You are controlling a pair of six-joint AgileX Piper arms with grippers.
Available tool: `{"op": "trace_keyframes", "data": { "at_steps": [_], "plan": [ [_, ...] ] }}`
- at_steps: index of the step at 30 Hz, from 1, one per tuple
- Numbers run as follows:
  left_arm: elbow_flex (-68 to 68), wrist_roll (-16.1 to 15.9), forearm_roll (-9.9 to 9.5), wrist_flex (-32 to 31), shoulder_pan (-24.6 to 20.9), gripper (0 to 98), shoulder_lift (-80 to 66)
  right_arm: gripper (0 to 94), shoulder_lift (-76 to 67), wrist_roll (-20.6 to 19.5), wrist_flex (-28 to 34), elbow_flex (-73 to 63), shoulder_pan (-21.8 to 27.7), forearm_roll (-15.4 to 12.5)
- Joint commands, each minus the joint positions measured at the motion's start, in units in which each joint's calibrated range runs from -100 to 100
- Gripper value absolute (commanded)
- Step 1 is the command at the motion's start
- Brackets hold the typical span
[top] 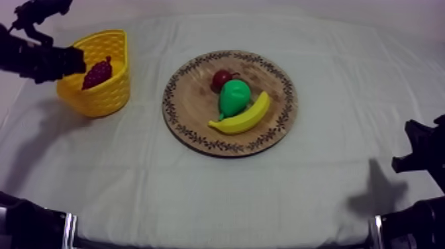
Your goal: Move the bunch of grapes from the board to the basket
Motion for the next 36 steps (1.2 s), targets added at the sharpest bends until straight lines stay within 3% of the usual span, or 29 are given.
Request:
{"op": "trace_keyframes", "data": {
  "at_steps": [1, 11, 22, 31, 36],
  "plan": [
    [9.0, -0.7, 0.01, -2.8, -0.1, 54.0, -6.1, 0.3, 0.0, 0.0, 0.0, 0.0, 0.0, 0.0],
    [27.4, -4.0, -0.20, -8.9, -1.6, 32.8, -25.0, 0.3, 0.0, 0.0, 0.0, 0.0, 0.0, 0.0],
    [44.3, -4.7, -0.81, -16.3, -2.1, 9.8, -46.7, 0.3, 0.0, 0.0, 0.0, 0.0, 0.0, 0.0],
    [47.5, -0.7, -7.24, -13.9, -1.0, 0.5, -62.5, 0.3, 0.0, 0.0, 0.0, 0.0, 0.0, 0.0],
    [47.7, 0.9, -8.44, -12.2, -0.1, 0.1, -69.5, 0.3, 0.0, 0.0, 0.0, 0.0, 0.0, 0.0]
  ]
}}
